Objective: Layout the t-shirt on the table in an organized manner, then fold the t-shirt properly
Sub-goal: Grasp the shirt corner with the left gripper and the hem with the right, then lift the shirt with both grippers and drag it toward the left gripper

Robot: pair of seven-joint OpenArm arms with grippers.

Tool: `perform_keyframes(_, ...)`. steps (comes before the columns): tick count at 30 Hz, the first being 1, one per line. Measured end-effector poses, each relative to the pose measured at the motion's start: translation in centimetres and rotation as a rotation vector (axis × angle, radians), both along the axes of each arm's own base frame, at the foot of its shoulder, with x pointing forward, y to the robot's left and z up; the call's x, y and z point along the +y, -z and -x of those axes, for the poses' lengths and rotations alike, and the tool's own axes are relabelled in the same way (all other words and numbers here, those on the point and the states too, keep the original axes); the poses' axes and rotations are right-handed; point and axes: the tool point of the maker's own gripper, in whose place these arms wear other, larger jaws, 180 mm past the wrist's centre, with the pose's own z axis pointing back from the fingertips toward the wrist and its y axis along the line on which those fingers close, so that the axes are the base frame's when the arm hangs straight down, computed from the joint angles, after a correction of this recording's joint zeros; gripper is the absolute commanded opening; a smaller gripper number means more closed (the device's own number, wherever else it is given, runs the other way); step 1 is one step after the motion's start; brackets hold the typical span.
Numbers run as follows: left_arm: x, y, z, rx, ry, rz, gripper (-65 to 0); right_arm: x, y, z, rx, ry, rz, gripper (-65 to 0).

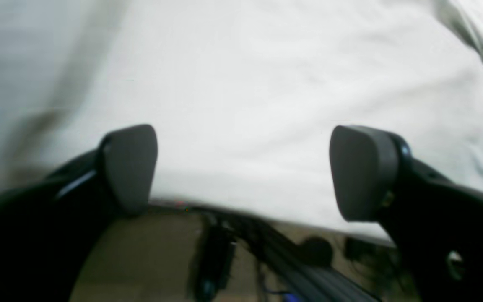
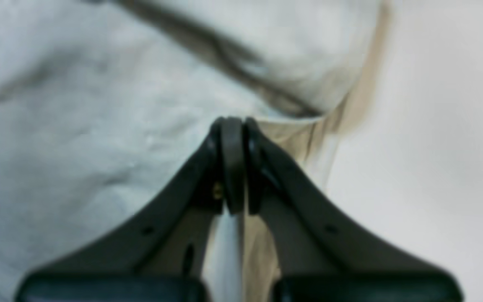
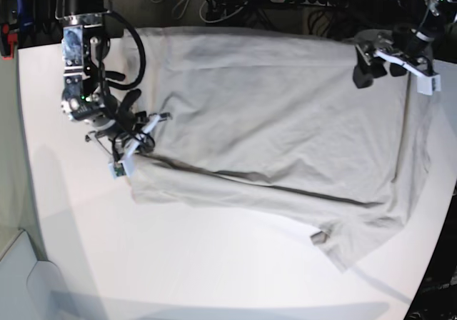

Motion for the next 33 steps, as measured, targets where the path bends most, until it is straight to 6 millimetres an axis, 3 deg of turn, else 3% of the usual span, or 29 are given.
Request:
perform_keyframes(3, -0.4, 0.2, -0.6, -0.007, 0.011, -0.010, -1.2, -0.2, 0.1, 0.1, 0.002, 0.000, 0.007, -64.5)
perform_keyframes(7, -1.0, 2.4, -0.6, 0.087, 0.042, -0.035, -1.2, -0.6, 0.2, 0.2, 0.008, -0.003, 0.017, -64.5)
perform_keyframes(13, -0.6, 2.4, -0.9, 0.086, 0.016, -0.035, -2.5, -0.5, 0.4, 0.5, 0.013, -0.004, 0.015, -64.5)
perform_keyframes(16, 0.0, 2.2, -1.0, 0.086, 0.023, -0.053, -13.3, 0.4, 0.7, 0.9, 0.035, -0.019, 0.009, -64.6)
perform_keyframes(20, 0.9, 1.7, -1.4, 0.077, 0.019, -0.077, -43.8, 1.9, 1.1, 1.5, 0.076, -0.058, 0.007, -64.7)
perform_keyframes(23, 1.6, 1.6, -1.2, 0.093, 0.018, -0.096, -65.0, 3.7, -0.2, 1.3, 0.035, -0.111, 0.008, -64.6)
perform_keyframes(26, 2.7, 1.6, -0.8, 0.109, -0.009, -0.115, -63.3, 5.6, -1.3, 1.3, 0.002, -0.167, 0.000, -64.6)
perform_keyframes(29, 3.6, 2.8, 1.4, 0.208, -0.038, -0.153, -65.0, 6.7, -2.2, 0.9, -0.020, -0.202, 0.000, -64.6)
perform_keyframes(31, 4.5, 3.6, 2.8, 0.281, -0.051, -0.196, -64.9, 6.9, -2.9, 0.0, -0.044, -0.206, -0.001, -64.6)
perform_keyframes(33, 4.8, 3.6, 2.7, 0.293, -0.054, -0.213, -64.9, 6.7, -3.0, -0.9, -0.050, -0.202, 0.007, -64.6)
